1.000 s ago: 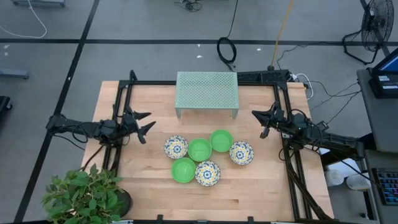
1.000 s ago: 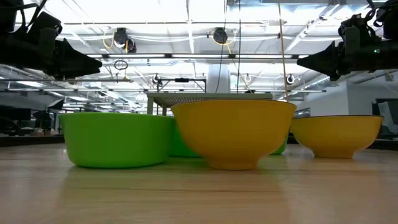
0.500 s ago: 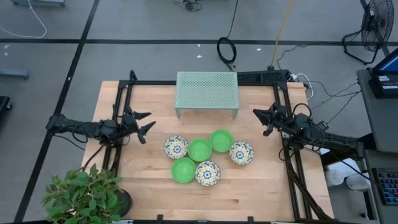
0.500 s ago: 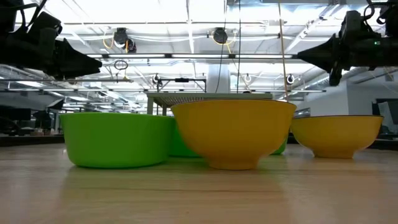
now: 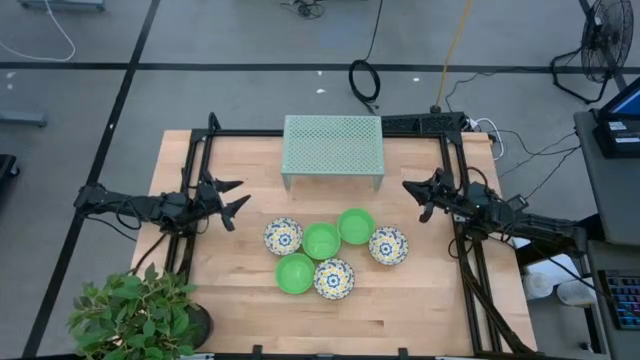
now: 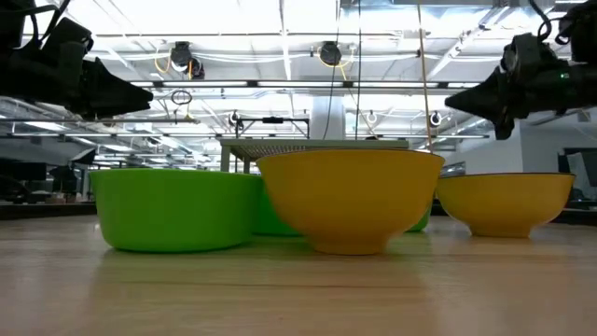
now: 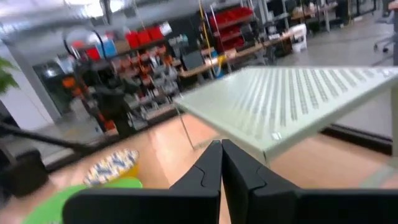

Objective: Pick & Place Mini bowls
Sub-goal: Put the top right white patterned bowl on the shelf

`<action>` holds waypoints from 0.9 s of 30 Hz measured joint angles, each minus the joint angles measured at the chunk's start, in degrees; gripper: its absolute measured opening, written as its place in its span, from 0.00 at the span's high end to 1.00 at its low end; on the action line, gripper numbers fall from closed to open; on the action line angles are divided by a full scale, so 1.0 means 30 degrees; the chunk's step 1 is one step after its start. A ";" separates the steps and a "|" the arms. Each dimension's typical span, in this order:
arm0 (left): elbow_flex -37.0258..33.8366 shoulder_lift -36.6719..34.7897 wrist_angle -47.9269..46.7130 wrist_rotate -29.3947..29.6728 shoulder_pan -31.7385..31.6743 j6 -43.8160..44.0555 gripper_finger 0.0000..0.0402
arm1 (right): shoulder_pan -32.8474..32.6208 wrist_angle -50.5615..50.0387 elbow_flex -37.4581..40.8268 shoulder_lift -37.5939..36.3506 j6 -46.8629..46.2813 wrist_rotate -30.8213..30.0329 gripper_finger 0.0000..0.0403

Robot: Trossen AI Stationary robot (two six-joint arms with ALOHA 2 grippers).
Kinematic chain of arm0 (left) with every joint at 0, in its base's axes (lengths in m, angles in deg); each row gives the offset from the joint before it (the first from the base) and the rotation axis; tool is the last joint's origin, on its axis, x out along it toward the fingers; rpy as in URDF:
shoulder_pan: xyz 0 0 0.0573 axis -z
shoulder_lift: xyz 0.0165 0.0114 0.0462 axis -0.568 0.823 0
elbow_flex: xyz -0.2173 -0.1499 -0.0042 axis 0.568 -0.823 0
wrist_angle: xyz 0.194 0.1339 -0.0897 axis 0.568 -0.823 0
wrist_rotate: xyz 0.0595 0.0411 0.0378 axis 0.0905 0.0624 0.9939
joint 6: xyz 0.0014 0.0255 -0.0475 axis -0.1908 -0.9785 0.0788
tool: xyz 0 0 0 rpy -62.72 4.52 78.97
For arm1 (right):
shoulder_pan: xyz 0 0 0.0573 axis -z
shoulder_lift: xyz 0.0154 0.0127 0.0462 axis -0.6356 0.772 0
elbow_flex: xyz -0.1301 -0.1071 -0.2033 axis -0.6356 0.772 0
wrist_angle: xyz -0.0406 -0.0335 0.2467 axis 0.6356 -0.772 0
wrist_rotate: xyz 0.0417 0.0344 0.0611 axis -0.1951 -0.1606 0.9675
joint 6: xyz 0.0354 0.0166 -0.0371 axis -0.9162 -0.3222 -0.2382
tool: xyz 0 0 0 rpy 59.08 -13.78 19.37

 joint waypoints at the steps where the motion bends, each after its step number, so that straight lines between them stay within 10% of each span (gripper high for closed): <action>1: 0.0002 -0.0001 0.0006 0.0000 0.0002 0.0000 0.41 | 0.0000 0.0095 0.0182 0.0184 0.0208 -0.0008 1.00; 12: 0.0002 0.0005 0.0022 0.0000 -0.0002 0.0000 0.41 | 0.0002 0.5626 0.0650 0.2176 0.0462 -0.1048 1.00; 22: 0.0002 0.0005 0.0044 0.0000 0.0001 0.0000 0.41 | -0.2274 1.9267 0.0664 0.5278 -0.5010 1.1561 1.00; 27: -0.0005 0.0005 0.0046 0.0000 -0.0001 0.0000 0.41 | -0.6232 1.9096 0.0285 0.7537 -0.1030 0.8479 1.00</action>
